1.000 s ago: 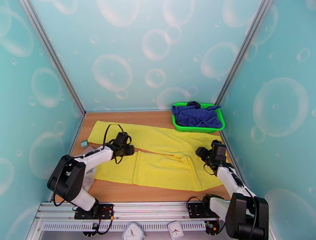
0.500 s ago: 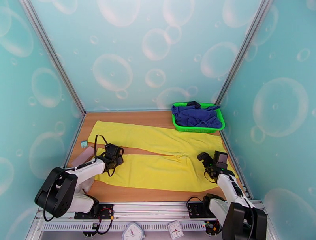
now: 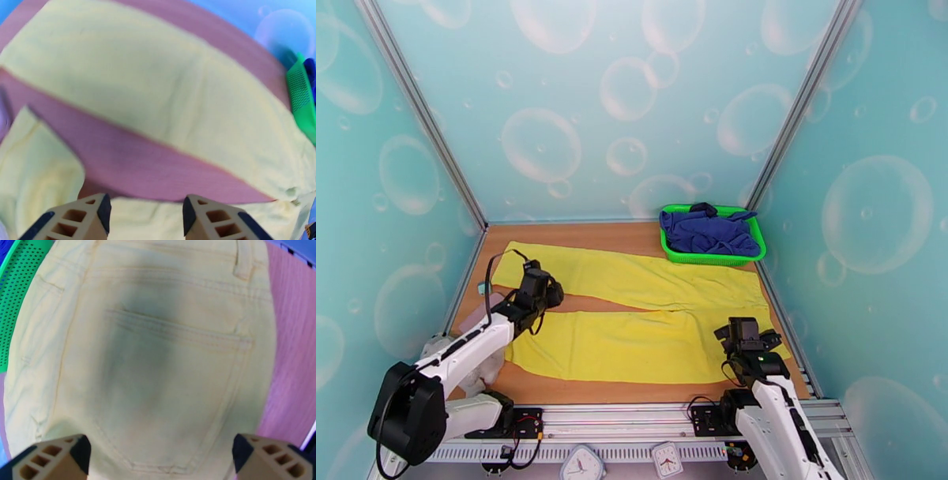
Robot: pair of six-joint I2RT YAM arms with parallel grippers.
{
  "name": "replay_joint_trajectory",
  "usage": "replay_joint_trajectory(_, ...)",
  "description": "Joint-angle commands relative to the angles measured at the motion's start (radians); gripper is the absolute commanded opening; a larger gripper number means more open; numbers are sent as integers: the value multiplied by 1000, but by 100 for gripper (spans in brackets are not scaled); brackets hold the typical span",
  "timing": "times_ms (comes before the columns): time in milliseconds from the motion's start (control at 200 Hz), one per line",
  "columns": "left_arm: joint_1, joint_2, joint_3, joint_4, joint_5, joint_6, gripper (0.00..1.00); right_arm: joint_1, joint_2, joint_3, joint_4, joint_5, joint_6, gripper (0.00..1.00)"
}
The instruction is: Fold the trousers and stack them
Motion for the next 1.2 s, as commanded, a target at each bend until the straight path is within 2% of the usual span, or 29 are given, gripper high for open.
replay_joint_trajectory(0, 126, 193, 209, 29, 59, 135, 56, 44, 47, 93, 115, 87, -69, 99)
replay_joint_trajectory(120, 228, 467, 483, -33, 14, 194, 56, 63, 125, 105, 327, 47, -253, 99)
replay_joint_trajectory(180, 274, 589, 618, -63, 36, 194, 56, 72, 150, 97, 422, 36, -347, 99)
replay_joint_trajectory(245, 308, 689, 717, -64, 42, 193, 56, 72, 157, 76, 520, -3, -453, 99)
replay_joint_trajectory(330, 336, 796, 832, -77, 50, 231, 56, 67, 142, 44, 610, -32, -507, 99)
replay_joint_trajectory(435, 351, 913, 980, -118, 39, 250, 57, 57, 136, 35, 641, -46, -529, 99)
replay_joint_trajectory(660, 384, 1157, 1316, -301, -69, 246, 58, 29, 105, 11, 626, -77, -564, 99)
replay_joint_trajectory(810, 402, 1257, 1441, -332, -127, 269, 59, 14, 63, 1, 615, -105, -562, 99)
replay_joint_trajectory(1195, 455, 1352, 1482, -372, -63, 254, 59, 14, 58, -38, 644, -155, -552, 99)
